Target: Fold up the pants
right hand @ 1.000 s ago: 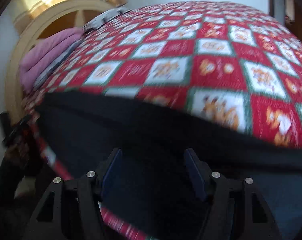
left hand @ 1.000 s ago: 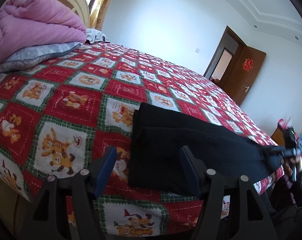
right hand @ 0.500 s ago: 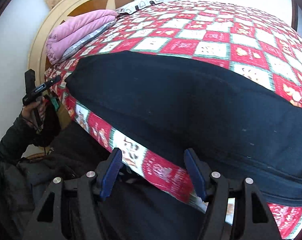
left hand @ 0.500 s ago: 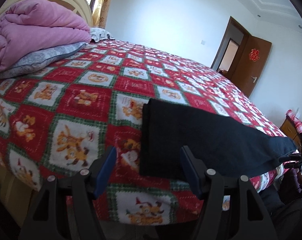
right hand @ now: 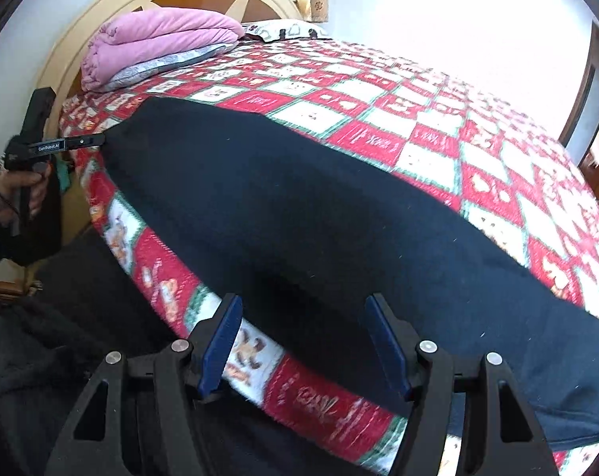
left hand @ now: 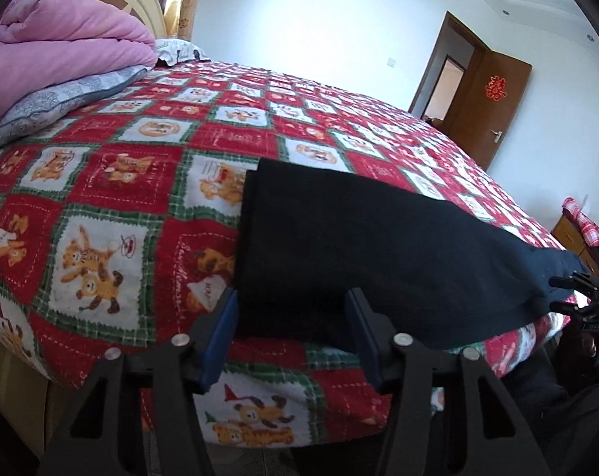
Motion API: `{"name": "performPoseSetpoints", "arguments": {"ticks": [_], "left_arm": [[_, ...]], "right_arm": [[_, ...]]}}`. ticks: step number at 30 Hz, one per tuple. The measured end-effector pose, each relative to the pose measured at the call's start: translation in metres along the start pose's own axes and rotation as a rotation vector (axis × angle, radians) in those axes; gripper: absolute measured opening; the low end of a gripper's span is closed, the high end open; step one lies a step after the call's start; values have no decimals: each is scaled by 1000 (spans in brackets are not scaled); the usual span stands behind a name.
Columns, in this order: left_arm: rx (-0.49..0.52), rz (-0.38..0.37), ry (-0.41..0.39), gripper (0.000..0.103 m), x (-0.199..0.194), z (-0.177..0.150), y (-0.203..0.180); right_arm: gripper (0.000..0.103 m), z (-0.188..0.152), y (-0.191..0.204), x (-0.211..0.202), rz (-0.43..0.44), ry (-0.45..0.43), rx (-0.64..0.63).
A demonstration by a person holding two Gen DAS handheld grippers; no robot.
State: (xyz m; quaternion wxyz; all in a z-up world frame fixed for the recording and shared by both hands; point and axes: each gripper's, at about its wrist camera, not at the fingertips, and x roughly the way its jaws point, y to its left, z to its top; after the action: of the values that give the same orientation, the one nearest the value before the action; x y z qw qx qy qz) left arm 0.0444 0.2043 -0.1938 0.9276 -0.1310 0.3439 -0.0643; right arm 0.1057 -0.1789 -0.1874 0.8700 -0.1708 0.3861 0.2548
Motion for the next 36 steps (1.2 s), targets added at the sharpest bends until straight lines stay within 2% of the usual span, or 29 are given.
{"name": "performPoseSetpoints", "arguments": {"ticks": [3,4,5,7,8,10,12,17,21,22,24,26,31,36], "left_arm": [[-9,7,-13,56,-1,2,3],[-7,12,-16,53,-1,3,4],[-6,14,-14,44,0,4,6],[-8,19,-9,36,3,5,8],[-12,23,-6,26,4,5,9],[-20,25,-3,17,7,6,12],[-26,20,-6,7,6,7,14],[-8,27,-16,5,2,9,11],[-24,11,-25,5,-1,13,12],[-33,1,-26,5,-2,13,13],[-56,-15,-29,5,-3,14,15],[-70,-36,-36,5,-5,16,16],[-91,-77,-61,4,-19,21,18],[-87,-67,-49,4,-22,17,25]], "right_arm": [[66,0,1,2,-36,-22,-22],[66,0,1,2,-42,-35,-28],[66,0,1,2,-50,-44,-34],[66,-1,2,4,-64,-54,-45],[64,-2,2,6,-77,-57,-57],[55,-4,4,10,-101,-55,-79],[53,-7,5,14,-121,-48,-101],[53,-8,8,18,-124,-64,-128],[52,-5,16,28,-165,-58,-182],[36,-5,18,33,-174,-49,-195],[14,-5,20,42,-174,-24,-206],[6,-4,19,41,-172,-35,-194],[4,6,14,14,-138,-86,-119],[4,5,21,-4,-114,-96,-122]]}}
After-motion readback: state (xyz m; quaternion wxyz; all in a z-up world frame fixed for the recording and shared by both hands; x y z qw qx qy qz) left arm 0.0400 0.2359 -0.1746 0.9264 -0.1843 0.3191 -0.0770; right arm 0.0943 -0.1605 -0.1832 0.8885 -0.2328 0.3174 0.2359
